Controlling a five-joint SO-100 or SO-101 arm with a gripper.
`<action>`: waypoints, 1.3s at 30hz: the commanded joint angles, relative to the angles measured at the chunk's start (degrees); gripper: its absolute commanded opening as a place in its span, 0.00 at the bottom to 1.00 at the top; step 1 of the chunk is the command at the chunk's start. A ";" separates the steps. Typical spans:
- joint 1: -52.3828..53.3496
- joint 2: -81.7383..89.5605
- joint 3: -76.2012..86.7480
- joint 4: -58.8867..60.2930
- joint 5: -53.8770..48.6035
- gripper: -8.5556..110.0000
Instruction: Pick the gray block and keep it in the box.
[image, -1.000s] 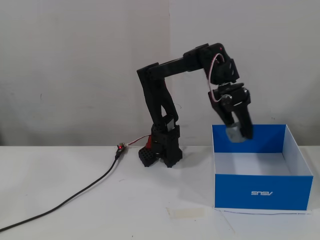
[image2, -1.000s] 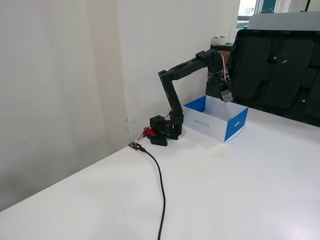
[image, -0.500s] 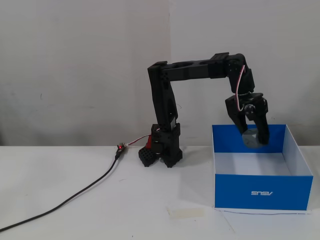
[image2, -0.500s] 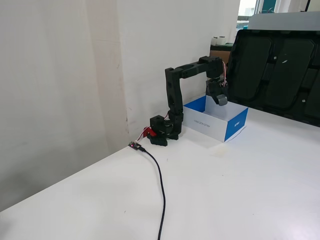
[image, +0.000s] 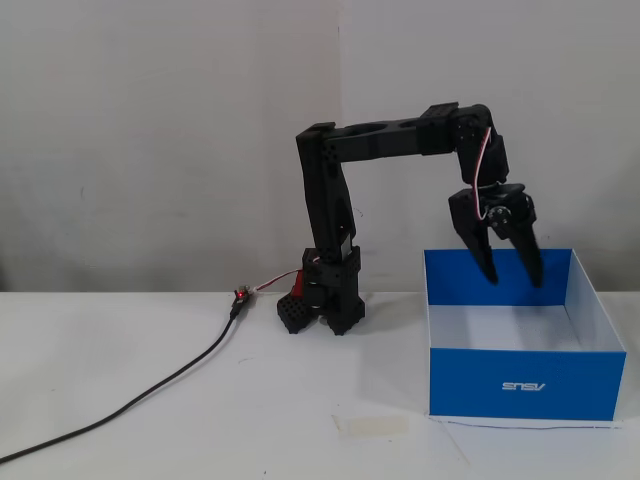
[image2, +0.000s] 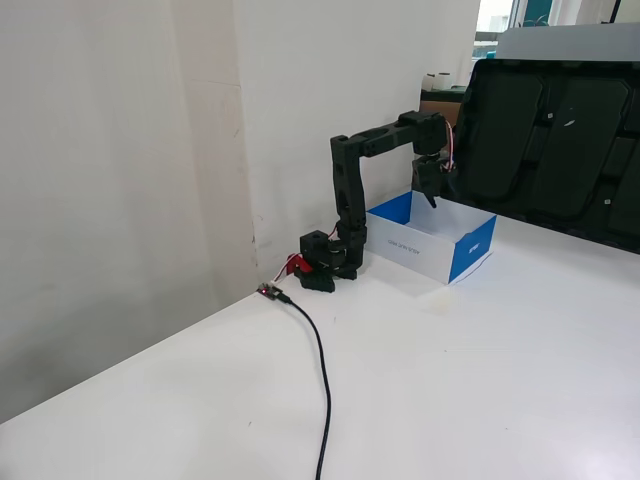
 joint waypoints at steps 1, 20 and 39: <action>5.71 5.62 -3.16 0.70 -4.83 0.18; 53.79 27.16 20.48 -14.33 -19.34 0.11; 68.64 45.97 61.17 -41.48 -13.97 0.07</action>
